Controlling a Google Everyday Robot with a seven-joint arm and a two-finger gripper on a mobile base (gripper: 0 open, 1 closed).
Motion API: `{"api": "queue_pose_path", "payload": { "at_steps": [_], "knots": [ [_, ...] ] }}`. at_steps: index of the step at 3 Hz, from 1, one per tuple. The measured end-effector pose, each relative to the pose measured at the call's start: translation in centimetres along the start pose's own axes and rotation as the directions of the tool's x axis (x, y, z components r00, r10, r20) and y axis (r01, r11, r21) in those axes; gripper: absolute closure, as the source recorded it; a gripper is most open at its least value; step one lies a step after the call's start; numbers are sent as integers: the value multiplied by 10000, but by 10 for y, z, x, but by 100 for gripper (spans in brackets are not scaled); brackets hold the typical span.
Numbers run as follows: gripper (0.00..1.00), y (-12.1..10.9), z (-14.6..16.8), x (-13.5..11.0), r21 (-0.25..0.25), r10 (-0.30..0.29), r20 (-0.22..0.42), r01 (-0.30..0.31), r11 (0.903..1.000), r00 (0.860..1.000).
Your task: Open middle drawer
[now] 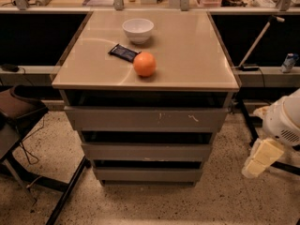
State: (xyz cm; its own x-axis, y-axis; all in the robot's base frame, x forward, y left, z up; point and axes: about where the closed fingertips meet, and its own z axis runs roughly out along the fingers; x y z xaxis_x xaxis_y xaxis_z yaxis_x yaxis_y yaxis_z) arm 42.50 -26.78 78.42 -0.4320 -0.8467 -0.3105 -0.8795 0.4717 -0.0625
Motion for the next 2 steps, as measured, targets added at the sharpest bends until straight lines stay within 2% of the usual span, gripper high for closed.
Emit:
{"api": "queue_pose_path", "payload": {
  "at_steps": [1,2],
  "knots": [
    [0,-17,77,38,-363,987,-122,-991,9944,9950],
    [0,-43,119,35,-332,1171,11,-1170,9926,9931]
  ]
}}
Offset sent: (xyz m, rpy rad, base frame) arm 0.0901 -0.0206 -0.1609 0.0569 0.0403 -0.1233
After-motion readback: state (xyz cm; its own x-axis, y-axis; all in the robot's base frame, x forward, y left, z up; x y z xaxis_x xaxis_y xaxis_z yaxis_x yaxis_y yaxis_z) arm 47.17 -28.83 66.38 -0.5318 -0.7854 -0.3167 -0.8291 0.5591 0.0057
